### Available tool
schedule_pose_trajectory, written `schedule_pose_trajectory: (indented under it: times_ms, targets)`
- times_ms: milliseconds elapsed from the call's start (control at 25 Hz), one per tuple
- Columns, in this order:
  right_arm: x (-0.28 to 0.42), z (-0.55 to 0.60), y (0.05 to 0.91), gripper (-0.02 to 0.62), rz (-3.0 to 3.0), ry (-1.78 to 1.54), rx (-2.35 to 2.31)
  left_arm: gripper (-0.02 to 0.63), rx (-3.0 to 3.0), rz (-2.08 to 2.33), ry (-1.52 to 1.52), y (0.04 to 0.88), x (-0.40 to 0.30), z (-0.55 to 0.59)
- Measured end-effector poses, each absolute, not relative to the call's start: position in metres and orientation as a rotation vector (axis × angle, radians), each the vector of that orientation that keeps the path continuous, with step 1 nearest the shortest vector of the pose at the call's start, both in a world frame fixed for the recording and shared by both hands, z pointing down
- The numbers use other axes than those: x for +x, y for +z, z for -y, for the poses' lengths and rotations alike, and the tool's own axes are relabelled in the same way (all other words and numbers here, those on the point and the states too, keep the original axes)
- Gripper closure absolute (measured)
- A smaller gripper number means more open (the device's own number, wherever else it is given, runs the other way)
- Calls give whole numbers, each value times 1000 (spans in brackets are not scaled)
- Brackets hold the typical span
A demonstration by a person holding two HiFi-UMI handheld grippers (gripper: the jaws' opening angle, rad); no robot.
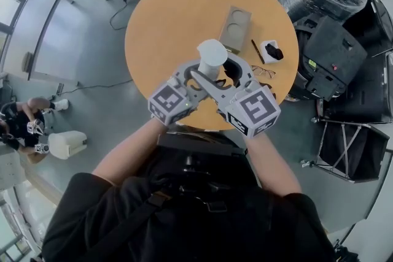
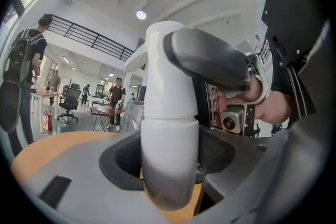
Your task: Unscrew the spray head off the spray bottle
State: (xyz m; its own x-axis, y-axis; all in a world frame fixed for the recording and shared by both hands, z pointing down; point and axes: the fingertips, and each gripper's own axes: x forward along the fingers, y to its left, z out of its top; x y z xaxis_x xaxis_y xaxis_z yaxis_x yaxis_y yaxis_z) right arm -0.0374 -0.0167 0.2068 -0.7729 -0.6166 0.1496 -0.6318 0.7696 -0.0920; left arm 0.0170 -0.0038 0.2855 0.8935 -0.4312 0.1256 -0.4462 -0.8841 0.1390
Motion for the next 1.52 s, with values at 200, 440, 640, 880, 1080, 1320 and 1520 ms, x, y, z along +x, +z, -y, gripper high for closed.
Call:
schedule_pose_trajectory:
  times_ms: [200, 440, 640, 880, 1080, 1320, 1520]
  targets:
    - [-38, 18, 204, 359, 2875, 166, 967, 301, 2928, 633, 161, 285, 15, 1]
    - [-45, -10, 192, 362, 3024, 153, 617, 301, 2996, 279, 117, 273, 14, -27]
    - [-52, -37, 180, 362, 3112, 128, 287, 301, 2996, -51, 131, 262, 10, -56]
    - [-56, -66, 169, 364, 3135, 141, -86, 301, 2975, -398, 116, 245, 4, -82]
    - [-42, -69, 149, 364, 3227, 168, -216, 301, 2947, -565, 87, 233, 12, -91]
    - [-49, -64, 126, 365, 3224, 123, -147, 301, 3045, -408, 111, 240, 2, -82]
    - [-42, -61, 110, 365, 3202, 50, -93, 301, 3115, -272, 101, 249, 13, -75]
